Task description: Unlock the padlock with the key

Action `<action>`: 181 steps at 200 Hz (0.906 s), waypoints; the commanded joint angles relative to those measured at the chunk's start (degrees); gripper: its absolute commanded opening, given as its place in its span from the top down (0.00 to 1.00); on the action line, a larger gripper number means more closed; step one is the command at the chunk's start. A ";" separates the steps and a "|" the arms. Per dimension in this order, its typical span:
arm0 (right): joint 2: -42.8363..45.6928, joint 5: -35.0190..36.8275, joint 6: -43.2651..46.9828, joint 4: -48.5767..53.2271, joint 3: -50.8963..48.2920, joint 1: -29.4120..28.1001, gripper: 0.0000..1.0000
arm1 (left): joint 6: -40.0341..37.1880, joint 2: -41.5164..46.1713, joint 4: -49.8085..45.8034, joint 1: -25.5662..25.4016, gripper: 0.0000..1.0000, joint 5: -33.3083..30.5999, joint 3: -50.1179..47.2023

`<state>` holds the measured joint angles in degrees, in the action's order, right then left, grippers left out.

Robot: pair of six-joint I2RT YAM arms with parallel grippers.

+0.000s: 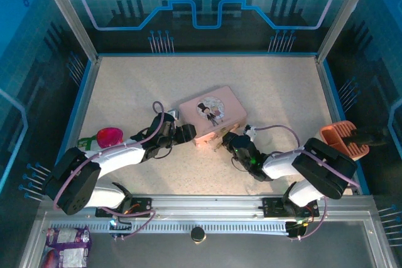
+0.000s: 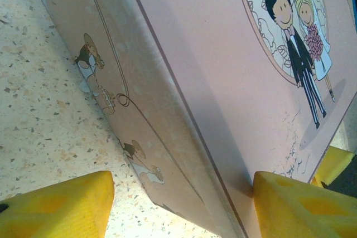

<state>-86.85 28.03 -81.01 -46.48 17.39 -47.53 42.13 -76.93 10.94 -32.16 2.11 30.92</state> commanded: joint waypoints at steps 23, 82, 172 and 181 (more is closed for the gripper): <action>-2.52 2.22 -3.49 -8.84 -1.86 2.48 1.00 | 0.41 -2.41 -3.65 -0.17 0.34 -2.29 -0.74; -2.27 0.69 -3.49 -9.76 -3.31 5.41 1.00 | 2.09 0.07 -4.56 -0.18 0.35 -8.48 -2.43; -3.80 -1.61 -1.26 -10.04 -3.82 8.38 1.00 | 2.35 -2.08 -5.02 -0.12 0.35 -9.20 -0.61; -3.44 -1.94 -1.06 -8.71 -3.36 8.42 1.00 | 2.85 -1.25 -4.24 -0.14 0.36 -9.58 -1.47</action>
<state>-90.35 24.97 -83.64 -57.93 13.91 -40.27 43.66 -79.24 7.53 -32.47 -4.84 30.37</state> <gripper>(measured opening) 0.059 0.648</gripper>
